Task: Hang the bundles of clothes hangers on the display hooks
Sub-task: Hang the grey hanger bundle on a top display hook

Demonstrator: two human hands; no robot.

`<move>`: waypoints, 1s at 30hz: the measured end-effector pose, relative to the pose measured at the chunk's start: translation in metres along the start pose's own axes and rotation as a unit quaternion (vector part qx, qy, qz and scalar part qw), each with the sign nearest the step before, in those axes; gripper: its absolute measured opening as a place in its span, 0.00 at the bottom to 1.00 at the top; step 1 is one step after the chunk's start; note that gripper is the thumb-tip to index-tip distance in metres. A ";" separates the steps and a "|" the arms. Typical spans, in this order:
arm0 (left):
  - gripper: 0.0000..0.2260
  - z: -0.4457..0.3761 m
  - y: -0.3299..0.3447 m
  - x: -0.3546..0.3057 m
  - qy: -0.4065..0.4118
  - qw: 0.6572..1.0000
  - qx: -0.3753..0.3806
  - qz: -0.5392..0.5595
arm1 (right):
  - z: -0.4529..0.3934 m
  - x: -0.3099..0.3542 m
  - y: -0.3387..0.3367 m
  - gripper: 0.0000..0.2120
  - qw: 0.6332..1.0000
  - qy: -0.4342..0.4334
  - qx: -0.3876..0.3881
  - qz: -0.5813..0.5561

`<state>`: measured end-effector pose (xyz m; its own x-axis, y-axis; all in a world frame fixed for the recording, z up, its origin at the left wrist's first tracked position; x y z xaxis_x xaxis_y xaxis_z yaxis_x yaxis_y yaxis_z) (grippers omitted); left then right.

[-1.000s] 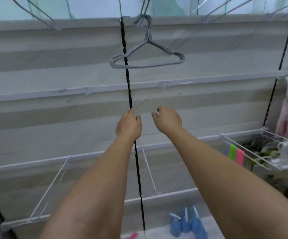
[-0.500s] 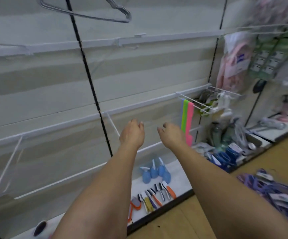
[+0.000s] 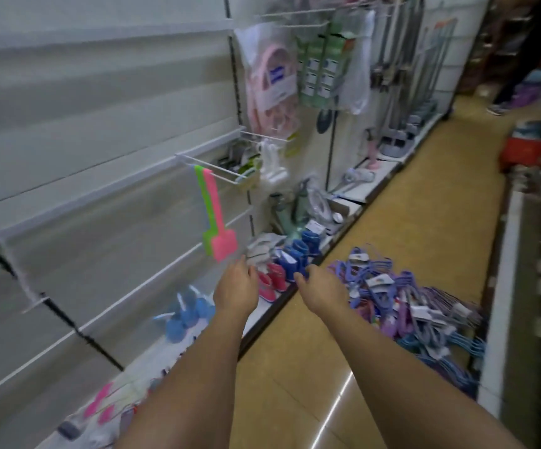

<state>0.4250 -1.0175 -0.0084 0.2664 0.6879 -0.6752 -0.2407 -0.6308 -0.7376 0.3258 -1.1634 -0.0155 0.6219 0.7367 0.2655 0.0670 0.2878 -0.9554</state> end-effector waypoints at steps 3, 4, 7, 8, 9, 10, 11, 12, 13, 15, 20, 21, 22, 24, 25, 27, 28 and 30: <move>0.15 0.010 0.056 -0.027 0.015 0.999 0.032 0.017 | -0.002 -0.067 0.005 0.21 0.998 0.053 0.011 -0.011; 0.15 0.013 0.077 -0.037 0.024 0.998 0.046 0.022 | -0.002 -0.090 0.007 0.21 0.997 0.069 0.013 -0.019; 0.17 0.021 0.130 -0.065 0.029 0.995 0.093 0.015 | -0.001 -0.150 0.015 0.21 0.994 0.103 0.025 -0.025; 0.18 0.024 0.147 -0.075 0.036 0.993 0.110 0.011 | 0.000 -0.170 0.016 0.21 0.992 0.122 0.031 -0.025; 0.19 0.027 0.163 -0.087 0.045 0.991 0.128 0.007 | 0.000 -0.188 0.017 0.20 0.989 0.140 0.036 -0.026; 0.19 0.029 0.178 -0.098 0.054 0.988 0.145 0.006 | 0.000 -0.205 0.017 0.20 0.986 0.158 0.039 -0.026; 0.18 0.031 0.190 -0.106 0.060 0.985 0.160 0.008 | 0.000 -0.219 0.017 0.20 0.984 0.170 0.040 -0.026; 0.18 0.032 0.204 -0.116 0.065 0.982 0.177 0.009 | -0.002 -0.234 0.016 0.21 0.982 0.181 0.039 -0.027; 0.19 0.032 0.217 -0.125 0.067 0.979 0.192 0.007 | -0.004 -0.247 0.014 0.21 0.981 0.190 0.038 -0.027; 0.20 0.026 0.243 -0.139 0.073 0.974 0.217 -0.004 | -0.010 -0.273 0.010 0.21 0.976 0.212 0.032 -0.032; 0.20 -0.003 0.296 -0.176 0.099 0.962 0.255 -0.021 | -0.038 -0.328 0.005 0.21 0.964 0.263 0.014 -0.035; 0.20 -0.009 0.304 -0.185 0.104 0.959 0.262 -0.019 | -0.044 -0.336 0.002 0.21 0.961 0.275 0.009 -0.037; 0.20 -0.016 0.312 -0.194 0.109 0.956 0.272 -0.017 | -0.052 -0.344 0.000 0.21 0.957 0.288 0.005 -0.039; 0.20 -0.032 0.330 -0.209 0.122 0.950 0.287 -0.012 | -0.068 -0.358 -0.004 0.22 0.949 0.312 0.007 -0.042; 0.21 -0.040 0.338 -0.216 0.128 0.947 0.296 -0.012 | -0.076 -0.363 -0.006 0.22 0.946 0.321 0.007 -0.043; 0.21 -0.055 0.356 -0.226 0.135 0.940 0.314 -0.015 | -0.090 -0.375 -0.008 0.22 0.940 0.338 0.003 -0.049; 0.21 -0.062 0.363 -0.230 0.138 0.937 0.320 -0.018 | -0.095 -0.380 -0.010 0.21 0.937 0.346 0.000 -0.053; 0.20 -0.073 0.378 -0.237 0.145 0.932 0.331 -0.021 | -0.105 -0.389 -0.010 0.21 0.932 0.358 -0.004 -0.056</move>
<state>0.3394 -1.4450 -0.1271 0.5064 0.5212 -0.6870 -0.7216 -0.1799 -0.6685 0.1650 -1.5170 -0.1225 0.9718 0.1048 0.2114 0.1663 0.3315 -0.9287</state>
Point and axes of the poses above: each hand's wrist, its own z-axis away from the middle knuckle, its own y-axis out of the palm, x = y × z, the point moved 7 cm from there along -z, towards the middle knuckle, and after that the axes turned 11 degrees about z, right-handed, at the moved point
